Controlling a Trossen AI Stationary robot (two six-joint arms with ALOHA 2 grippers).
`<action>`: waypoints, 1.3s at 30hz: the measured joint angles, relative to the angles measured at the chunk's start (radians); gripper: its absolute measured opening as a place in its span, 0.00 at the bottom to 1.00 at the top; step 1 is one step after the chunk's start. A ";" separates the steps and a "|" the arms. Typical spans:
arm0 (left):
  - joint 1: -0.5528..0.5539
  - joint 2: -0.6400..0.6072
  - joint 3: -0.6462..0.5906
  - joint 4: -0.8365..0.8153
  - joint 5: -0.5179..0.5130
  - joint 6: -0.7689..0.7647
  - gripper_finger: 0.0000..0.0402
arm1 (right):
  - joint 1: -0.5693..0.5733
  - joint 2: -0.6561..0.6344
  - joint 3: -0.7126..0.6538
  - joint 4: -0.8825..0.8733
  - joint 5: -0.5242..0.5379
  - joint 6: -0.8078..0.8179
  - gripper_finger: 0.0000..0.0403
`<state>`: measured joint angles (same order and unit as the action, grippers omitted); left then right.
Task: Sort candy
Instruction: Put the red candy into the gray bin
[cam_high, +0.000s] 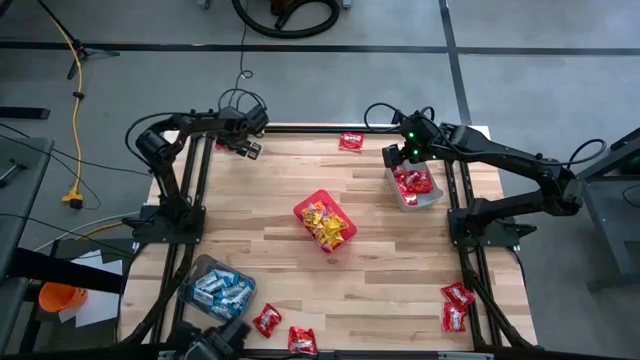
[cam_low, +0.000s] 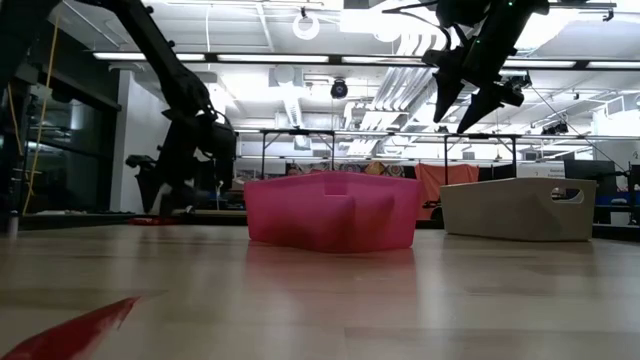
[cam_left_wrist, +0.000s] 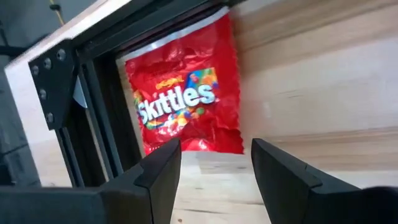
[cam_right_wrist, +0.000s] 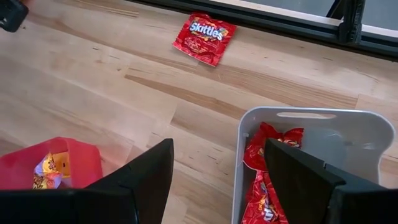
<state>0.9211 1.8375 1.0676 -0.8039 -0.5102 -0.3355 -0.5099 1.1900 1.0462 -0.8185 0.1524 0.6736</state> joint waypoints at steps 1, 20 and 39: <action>-0.006 0.008 0.000 0.001 -0.011 0.000 0.45 | 0.000 0.000 0.000 0.000 -0.001 0.001 0.61; -0.006 -0.047 0.003 0.002 0.072 0.089 0.00 | 0.000 0.000 0.000 0.000 -0.025 0.027 0.61; -0.095 -0.592 0.003 0.001 0.232 0.091 0.00 | 0.001 0.000 0.000 0.194 -0.182 -0.080 0.61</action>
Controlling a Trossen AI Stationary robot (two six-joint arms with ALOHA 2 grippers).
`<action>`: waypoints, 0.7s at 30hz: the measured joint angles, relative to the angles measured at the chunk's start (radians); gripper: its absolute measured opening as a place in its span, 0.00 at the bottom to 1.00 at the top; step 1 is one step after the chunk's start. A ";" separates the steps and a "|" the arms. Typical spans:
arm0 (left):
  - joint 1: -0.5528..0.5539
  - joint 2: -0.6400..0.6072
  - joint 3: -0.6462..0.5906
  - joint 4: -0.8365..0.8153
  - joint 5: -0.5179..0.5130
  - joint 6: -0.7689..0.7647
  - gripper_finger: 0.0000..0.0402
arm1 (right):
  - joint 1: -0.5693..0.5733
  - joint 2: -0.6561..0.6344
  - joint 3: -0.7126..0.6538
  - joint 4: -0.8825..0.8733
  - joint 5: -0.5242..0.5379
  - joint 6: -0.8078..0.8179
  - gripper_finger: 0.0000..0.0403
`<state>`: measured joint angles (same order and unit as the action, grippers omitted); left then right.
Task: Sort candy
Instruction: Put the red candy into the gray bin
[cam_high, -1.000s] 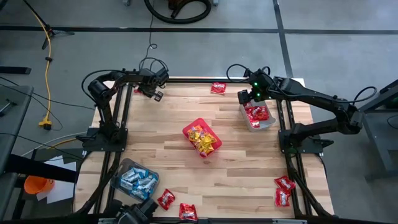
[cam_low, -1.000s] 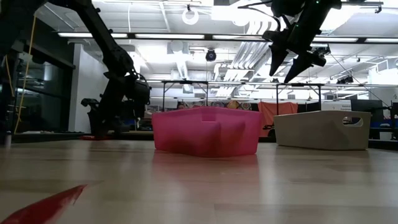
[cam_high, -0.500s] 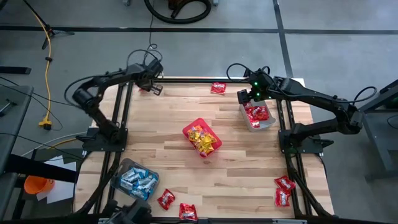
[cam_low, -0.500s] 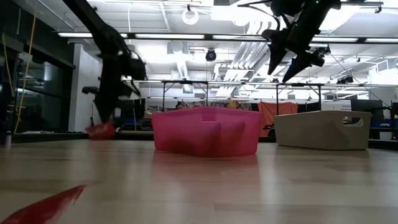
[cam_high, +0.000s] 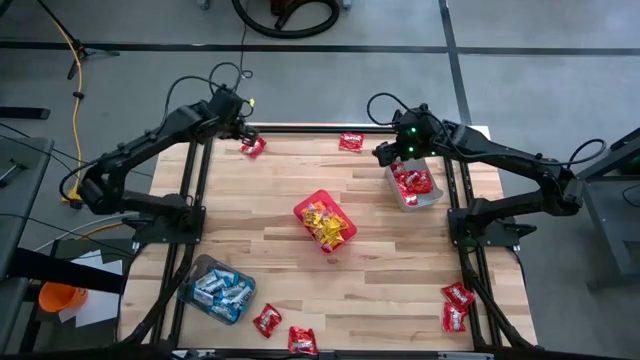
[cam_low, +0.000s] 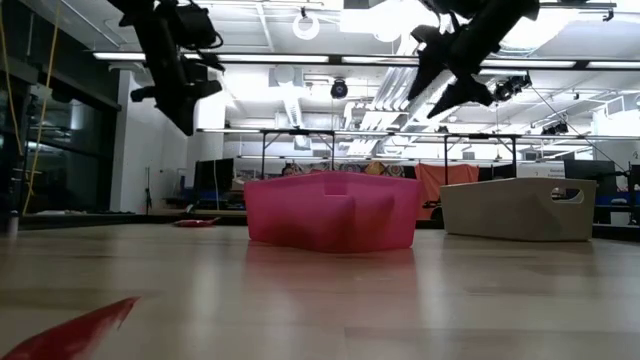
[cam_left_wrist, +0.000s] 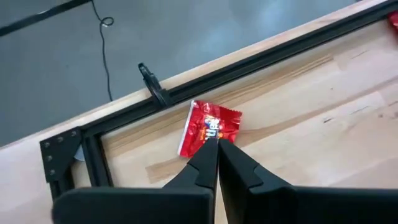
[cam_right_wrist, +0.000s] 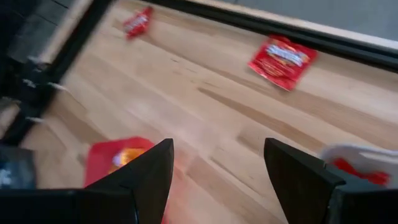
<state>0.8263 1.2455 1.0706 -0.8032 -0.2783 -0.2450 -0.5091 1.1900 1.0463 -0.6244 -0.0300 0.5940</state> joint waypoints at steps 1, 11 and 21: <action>-0.005 0.001 0.000 0.000 -0.001 -0.007 0.00 | 0.000 0.000 0.000 0.019 -0.005 0.000 0.61; -0.002 0.234 -0.011 0.019 -0.023 -0.190 0.21 | -0.001 0.000 0.000 0.053 -0.010 0.010 0.61; -0.018 0.415 -0.012 0.055 -0.086 -0.300 0.49 | 0.012 0.000 0.000 0.002 -0.035 0.011 0.61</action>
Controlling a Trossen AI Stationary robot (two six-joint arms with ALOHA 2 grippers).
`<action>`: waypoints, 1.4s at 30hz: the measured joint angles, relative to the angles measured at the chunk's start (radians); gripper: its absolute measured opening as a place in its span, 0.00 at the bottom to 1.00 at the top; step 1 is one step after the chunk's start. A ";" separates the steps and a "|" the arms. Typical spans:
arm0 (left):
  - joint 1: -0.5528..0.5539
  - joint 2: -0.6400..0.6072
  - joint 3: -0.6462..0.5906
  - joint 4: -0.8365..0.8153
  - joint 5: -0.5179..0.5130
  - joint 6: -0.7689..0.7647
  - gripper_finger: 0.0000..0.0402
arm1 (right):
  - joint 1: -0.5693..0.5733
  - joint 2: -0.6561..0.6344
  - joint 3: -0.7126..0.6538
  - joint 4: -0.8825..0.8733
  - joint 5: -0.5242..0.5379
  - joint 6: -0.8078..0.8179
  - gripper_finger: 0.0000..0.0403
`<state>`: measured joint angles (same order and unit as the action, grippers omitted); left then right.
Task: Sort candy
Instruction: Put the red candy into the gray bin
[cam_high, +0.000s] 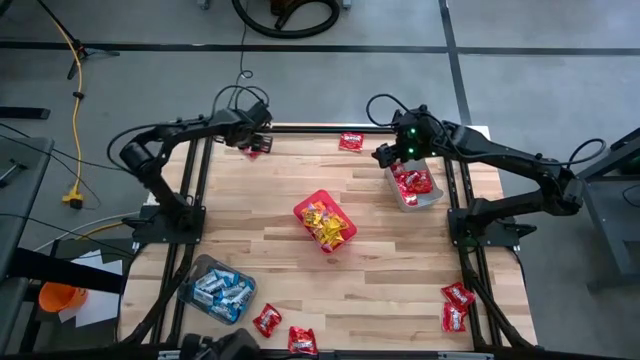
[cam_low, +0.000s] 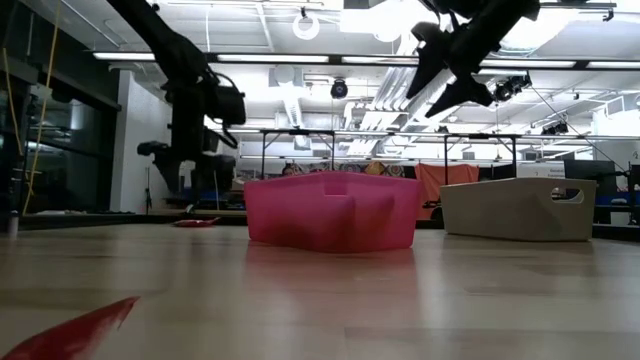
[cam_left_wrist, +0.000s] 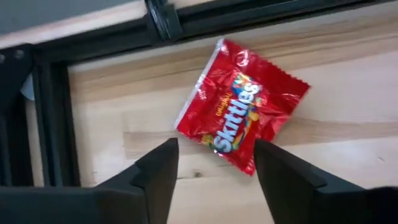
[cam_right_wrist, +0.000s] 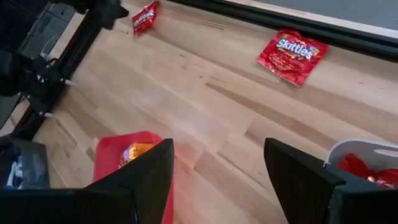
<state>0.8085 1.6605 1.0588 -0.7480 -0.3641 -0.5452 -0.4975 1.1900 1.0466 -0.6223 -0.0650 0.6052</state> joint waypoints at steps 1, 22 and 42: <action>0.000 0.015 0.000 0.006 0.000 -0.005 0.51 | 0.004 0.000 0.000 0.000 0.000 0.000 0.61; -0.017 0.182 0.003 0.075 0.039 0.051 0.30 | 0.042 0.000 0.000 -0.002 0.030 0.019 0.61; -0.371 -0.472 0.000 0.037 0.161 0.220 0.00 | 0.102 0.000 0.000 0.124 -0.189 -0.242 0.61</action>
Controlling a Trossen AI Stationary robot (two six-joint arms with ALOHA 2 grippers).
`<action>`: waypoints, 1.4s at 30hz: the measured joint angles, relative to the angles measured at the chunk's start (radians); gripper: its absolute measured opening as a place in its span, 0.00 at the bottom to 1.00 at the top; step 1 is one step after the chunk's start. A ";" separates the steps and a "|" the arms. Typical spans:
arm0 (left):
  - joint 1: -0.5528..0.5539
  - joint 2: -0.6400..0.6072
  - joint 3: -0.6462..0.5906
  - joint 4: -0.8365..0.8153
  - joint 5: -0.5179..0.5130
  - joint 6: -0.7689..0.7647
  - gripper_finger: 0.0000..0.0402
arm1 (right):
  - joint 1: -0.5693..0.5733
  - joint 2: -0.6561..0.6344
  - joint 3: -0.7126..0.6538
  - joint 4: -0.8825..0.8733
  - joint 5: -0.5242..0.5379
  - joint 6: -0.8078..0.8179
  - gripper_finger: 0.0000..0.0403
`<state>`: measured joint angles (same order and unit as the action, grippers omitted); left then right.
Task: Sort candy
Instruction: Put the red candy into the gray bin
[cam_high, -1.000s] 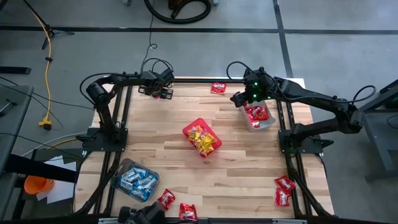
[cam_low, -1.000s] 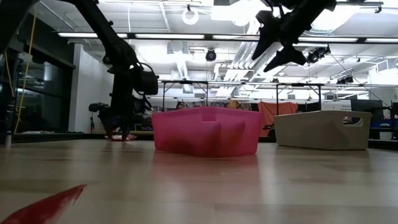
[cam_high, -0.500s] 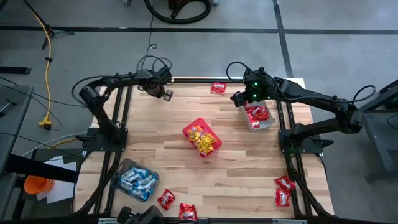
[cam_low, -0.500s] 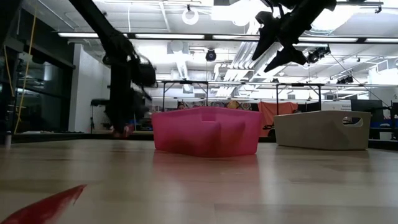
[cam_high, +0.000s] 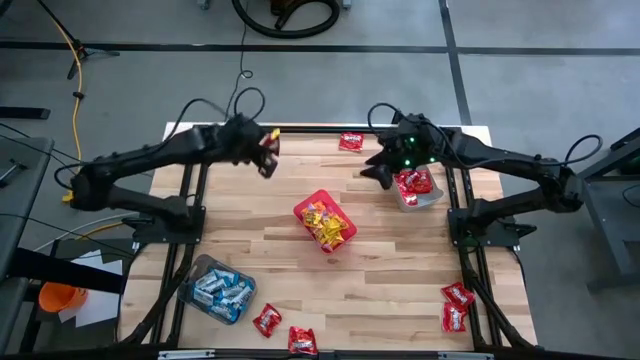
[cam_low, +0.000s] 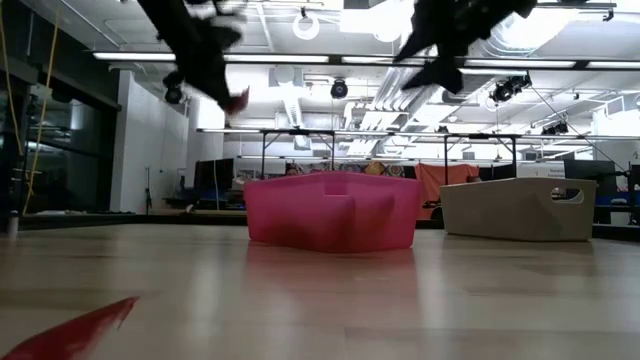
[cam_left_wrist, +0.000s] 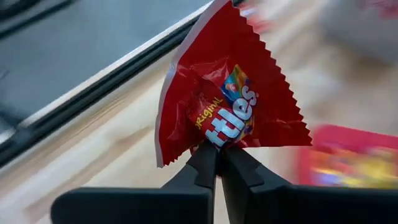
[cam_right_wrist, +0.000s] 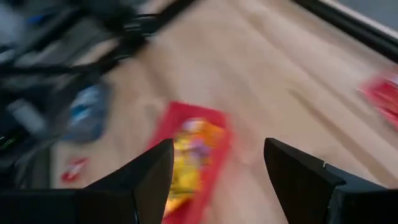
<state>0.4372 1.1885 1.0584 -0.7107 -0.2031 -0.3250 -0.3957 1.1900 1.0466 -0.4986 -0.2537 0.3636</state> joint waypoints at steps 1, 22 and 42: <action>-0.045 -0.026 0.000 0.009 0.000 -0.011 0.00 | 0.018 0.000 0.000 0.027 -0.022 -0.020 0.61; -0.476 -0.109 -0.209 0.488 0.064 0.003 0.00 | 0.403 0.129 0.001 0.540 0.221 -0.133 0.61; -0.481 -0.033 -0.229 0.555 0.117 0.225 0.00 | 0.444 0.400 0.000 0.857 0.335 0.056 0.61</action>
<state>-0.0441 1.1560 0.8295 -0.1555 -0.0856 -0.0998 0.0486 1.5902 1.0466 0.3579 0.0810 0.4191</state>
